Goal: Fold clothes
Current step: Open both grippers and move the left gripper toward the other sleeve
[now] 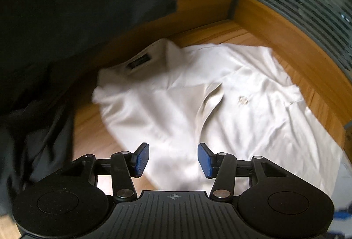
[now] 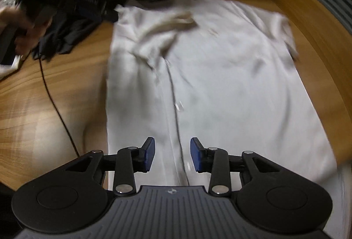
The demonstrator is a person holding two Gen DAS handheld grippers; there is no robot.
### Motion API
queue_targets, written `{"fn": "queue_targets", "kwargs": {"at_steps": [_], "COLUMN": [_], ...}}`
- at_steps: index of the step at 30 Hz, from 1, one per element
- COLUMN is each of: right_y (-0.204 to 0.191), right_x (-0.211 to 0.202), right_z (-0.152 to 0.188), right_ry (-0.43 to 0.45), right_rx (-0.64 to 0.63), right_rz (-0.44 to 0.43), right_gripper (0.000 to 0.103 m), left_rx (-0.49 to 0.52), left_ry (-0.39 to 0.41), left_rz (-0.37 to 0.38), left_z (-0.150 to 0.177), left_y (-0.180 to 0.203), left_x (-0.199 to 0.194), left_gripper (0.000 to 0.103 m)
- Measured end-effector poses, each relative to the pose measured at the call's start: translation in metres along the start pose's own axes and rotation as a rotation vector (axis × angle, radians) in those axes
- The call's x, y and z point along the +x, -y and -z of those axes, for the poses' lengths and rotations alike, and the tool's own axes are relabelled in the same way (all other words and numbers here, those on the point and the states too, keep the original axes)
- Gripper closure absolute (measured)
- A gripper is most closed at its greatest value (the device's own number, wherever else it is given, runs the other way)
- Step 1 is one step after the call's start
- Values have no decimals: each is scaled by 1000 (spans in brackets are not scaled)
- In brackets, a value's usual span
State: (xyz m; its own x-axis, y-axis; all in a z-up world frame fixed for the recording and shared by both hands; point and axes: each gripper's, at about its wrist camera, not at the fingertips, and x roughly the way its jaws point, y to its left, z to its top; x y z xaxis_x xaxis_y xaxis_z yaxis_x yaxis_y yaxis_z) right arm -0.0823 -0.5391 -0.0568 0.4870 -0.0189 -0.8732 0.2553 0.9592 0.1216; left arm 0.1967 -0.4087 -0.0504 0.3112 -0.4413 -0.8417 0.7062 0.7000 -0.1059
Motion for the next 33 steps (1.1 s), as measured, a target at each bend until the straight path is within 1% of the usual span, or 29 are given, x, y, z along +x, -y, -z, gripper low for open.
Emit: {"fn": "queue_targets", "kwargs": {"at_steps": [2,3,7,10,14,15,16,18,19,22,23,24,25,26,30,33], "right_y": [-7,-11,-29,-44,-59,-60,-62,-62,-63,-65,-65,-65,-65,-65,-67,-67], "right_x": [7,11,30,42,56,59,63,71,76,89,92,95,98,101,110,115], "right_z": [-18,-27,-58,-77,-99,-103,-108,-115,-119,-126,-128,-129,-130,-131,-131,-128], "right_ry": [12,17,28,30,35,35,35,36,33,23,23,23,24,21,17,12], "right_rx": [-37,-54,-125,-158,-174,-169,-165,-159,-154,-149,-145,-140,-134,-133,-149,-170], "right_rz": [-21,-31,-55,-65,-49,-43,-37,-29,-22,-4,-4,-7,-10,-10,5,4], "right_gripper": [63,63,63,63,63,62,62,60,60,59,58,54,50,50,50,50], "left_rx": [-27,-40,-62,-61,-68,-79,-99,-159,-198,-313,-345,-381,-421,-460,-607,-684], "left_ry": [-2,-3,-1,1,2,-2,-7,-17,-21,-34,-37,-35,-32,-29,-30,-28], "left_rz": [-17,-25,-59,-75,-81,-81,-76,-54,-38,-8,-3,3,9,15,41,48], "left_z": [9,12,16,15,7,3,-1,-11,-16,-33,-39,-43,-46,-50,-55,-54], "left_y": [-8,-13,-32,-47,-68,-74,-80,-92,-98,-114,-117,-121,-126,-130,-142,-145], "left_x": [-8,-12,-21,-22,-15,-11,-6,4,10,28,33,38,44,49,70,81], "left_gripper": [55,59,68,69,69,70,74,82,83,84,84,84,83,83,74,73]}}
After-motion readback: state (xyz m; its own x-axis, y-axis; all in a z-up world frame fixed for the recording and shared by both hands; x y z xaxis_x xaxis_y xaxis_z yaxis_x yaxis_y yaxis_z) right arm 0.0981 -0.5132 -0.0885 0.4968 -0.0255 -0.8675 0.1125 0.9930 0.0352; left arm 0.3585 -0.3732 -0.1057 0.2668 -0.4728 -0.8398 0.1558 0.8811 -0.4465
